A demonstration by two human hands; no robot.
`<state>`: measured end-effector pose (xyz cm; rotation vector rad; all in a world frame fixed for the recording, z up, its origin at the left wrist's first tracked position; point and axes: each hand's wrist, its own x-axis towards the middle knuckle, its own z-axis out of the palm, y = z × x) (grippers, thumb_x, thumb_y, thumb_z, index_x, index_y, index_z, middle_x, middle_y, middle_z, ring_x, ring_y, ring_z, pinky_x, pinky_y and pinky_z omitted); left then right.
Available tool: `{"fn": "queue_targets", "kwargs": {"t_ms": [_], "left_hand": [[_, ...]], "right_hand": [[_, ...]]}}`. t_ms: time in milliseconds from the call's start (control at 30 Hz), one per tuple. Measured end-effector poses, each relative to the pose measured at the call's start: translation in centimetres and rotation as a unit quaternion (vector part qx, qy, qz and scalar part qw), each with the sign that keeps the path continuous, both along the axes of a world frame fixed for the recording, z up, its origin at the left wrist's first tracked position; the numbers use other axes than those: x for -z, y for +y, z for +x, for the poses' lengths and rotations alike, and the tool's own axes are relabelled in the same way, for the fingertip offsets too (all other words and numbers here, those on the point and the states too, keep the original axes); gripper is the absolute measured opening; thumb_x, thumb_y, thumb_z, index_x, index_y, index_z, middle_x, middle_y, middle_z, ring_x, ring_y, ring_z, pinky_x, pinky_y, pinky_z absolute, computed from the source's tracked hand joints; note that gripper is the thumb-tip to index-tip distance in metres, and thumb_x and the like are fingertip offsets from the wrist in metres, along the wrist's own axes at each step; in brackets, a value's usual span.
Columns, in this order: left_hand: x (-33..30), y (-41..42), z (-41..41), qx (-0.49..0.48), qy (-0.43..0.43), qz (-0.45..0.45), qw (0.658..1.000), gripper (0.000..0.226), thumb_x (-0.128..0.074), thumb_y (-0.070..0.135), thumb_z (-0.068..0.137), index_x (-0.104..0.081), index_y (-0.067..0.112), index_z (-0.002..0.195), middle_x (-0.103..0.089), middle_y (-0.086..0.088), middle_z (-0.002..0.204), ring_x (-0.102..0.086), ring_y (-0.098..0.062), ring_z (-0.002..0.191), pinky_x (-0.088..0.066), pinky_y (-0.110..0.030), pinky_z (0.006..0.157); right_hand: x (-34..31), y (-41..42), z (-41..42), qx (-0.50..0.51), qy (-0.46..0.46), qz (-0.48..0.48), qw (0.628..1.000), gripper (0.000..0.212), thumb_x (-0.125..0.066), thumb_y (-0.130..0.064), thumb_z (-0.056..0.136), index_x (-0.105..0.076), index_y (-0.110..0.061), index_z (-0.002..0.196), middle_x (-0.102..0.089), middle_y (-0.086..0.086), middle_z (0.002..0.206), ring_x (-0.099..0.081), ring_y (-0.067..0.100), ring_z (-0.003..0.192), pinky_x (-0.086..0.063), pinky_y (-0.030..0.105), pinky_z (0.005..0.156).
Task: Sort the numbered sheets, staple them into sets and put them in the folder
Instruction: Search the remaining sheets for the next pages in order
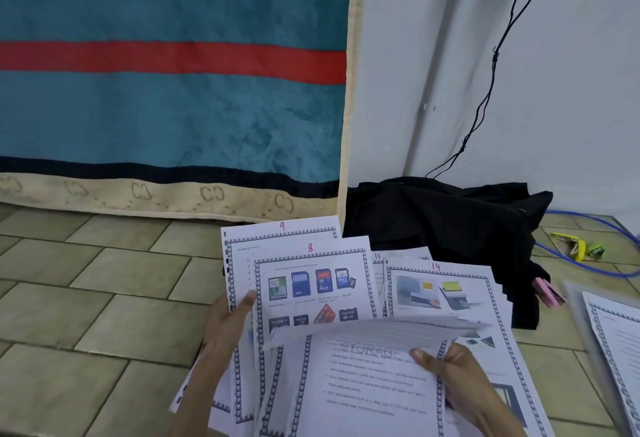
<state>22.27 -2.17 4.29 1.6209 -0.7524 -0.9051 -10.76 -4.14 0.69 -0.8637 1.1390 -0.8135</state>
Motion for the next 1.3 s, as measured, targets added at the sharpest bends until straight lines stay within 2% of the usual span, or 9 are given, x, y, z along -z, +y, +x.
{"fn": "queue_targets", "kwargs": {"t_ms": [67, 200, 367, 533, 633, 900, 1033, 1133, 1300], "left_hand": [[-0.2, 0.1, -0.2, 0.001, 0.003, -0.010, 1.000, 0.031, -0.059, 0.019, 0.090, -0.059, 0.012, 0.121, -0.065, -0.005, 0.115, -0.058, -0.024, 0.111, -0.042, -0.040, 0.101], [-0.9, 0.0, -0.6, -0.005, 0.041, -0.019, 0.999, 0.021, -0.056, 0.021, 0.092, -0.062, 0.017, 0.112, -0.066, 0.003, 0.102, -0.058, -0.016, 0.100, -0.040, -0.033, 0.097], [-1.3, -0.9, -0.4, -0.006, 0.090, 0.017, 0.996, 0.025, -0.052, 0.027, 0.093, -0.069, 0.008, 0.092, -0.072, -0.005, 0.078, -0.065, -0.022, 0.072, -0.052, -0.032, 0.071], [-3.0, -1.8, -1.2, 0.011, 0.130, 0.052, 0.990, 0.040, -0.044, 0.041, 0.095, -0.065, 0.009, 0.086, -0.068, -0.006, 0.072, -0.064, -0.023, 0.063, -0.050, -0.028, 0.060], [-4.4, -2.9, -2.9, 0.090, 0.218, 0.058, 0.970, 0.042, -0.031, 0.040, 0.098, -0.064, 0.017, 0.088, -0.068, -0.004, 0.079, -0.066, -0.018, 0.062, -0.054, -0.029, 0.056], [-0.1, -5.0, -10.2, 0.205, 0.037, 0.142, 0.968, 0.020, -0.058, -0.002, 0.087, -0.059, 0.002, 0.107, -0.065, -0.004, 0.079, -0.061, -0.009, 0.050, -0.047, -0.021, 0.049], [1.7, -5.7, -15.2, 0.239, -0.049, 0.163, 0.956, 0.036, -0.062, 0.016, 0.088, -0.052, 0.003, 0.120, -0.066, -0.009, 0.105, -0.060, -0.018, 0.091, -0.048, -0.025, 0.079], [1.5, -5.9, -17.4, 0.239, -0.176, 0.140, 0.945, 0.049, -0.061, 0.030, 0.089, -0.046, 0.004, 0.127, -0.060, -0.011, 0.119, -0.056, -0.017, 0.097, -0.041, -0.020, 0.078], [0.8, -6.4, -18.7, 0.251, -0.244, 0.154, 0.924, 0.041, -0.067, 0.034, 0.083, -0.057, 0.005, 0.110, -0.065, -0.011, 0.105, -0.054, -0.016, 0.082, -0.040, -0.024, 0.068]], "right_hand": [[0.0, -0.2, 0.4, 0.011, 0.003, -0.003, 1.000, 0.092, -0.096, -0.036, 0.023, -0.069, 0.006, 0.100, -0.072, 0.023, 0.095, -0.070, 0.037, 0.088, -0.060, 0.040, 0.073], [-0.7, -0.8, 2.4, 0.037, 0.019, -0.030, 0.999, 0.031, -0.072, -0.003, 0.075, -0.066, 0.002, 0.105, -0.074, 0.016, 0.097, -0.072, 0.028, 0.083, -0.060, 0.038, 0.070], [-2.5, -1.7, 7.1, 0.030, -0.010, -0.058, 0.998, 0.065, -0.089, -0.032, 0.056, -0.062, -0.009, 0.111, -0.073, 0.010, 0.106, -0.070, 0.026, 0.096, -0.056, 0.044, 0.085], [-3.5, -2.2, 8.1, -0.022, 0.021, -0.060, 0.998, 0.028, -0.073, -0.007, 0.079, -0.065, -0.019, 0.102, -0.075, -0.012, 0.088, -0.071, 0.005, 0.088, -0.055, 0.019, 0.073], [-4.8, -2.3, 4.6, 0.031, 0.044, -0.065, 0.996, 0.021, -0.068, -0.010, 0.084, -0.068, -0.012, 0.105, -0.076, -0.004, 0.090, -0.072, 0.014, 0.087, -0.057, 0.028, 0.073], [-5.4, 0.6, -13.3, 0.209, 0.189, -0.049, 0.958, 0.046, -0.078, -0.025, 0.069, -0.066, -0.001, 0.107, -0.075, 0.014, 0.091, -0.071, 0.030, 0.084, -0.054, 0.053, 0.084], [-4.4, 2.3, -16.0, 0.208, 0.241, 0.008, 0.948, 0.086, -0.089, -0.042, 0.033, -0.067, 0.007, 0.101, -0.071, 0.023, 0.094, -0.068, 0.034, 0.091, -0.047, 0.057, 0.093], [-0.1, 2.2, -17.6, 0.220, 0.280, -0.022, 0.934, 0.126, -0.079, -0.072, 0.008, -0.064, 0.002, 0.110, -0.070, 0.022, 0.096, -0.066, 0.034, 0.094, -0.048, 0.053, 0.095], [-1.3, 2.2, -16.3, 0.228, 0.283, 0.011, 0.931, 0.061, -0.079, -0.010, 0.071, -0.054, 0.004, 0.125, -0.065, 0.026, 0.111, -0.062, 0.038, 0.104, -0.046, 0.055, 0.098]]}}
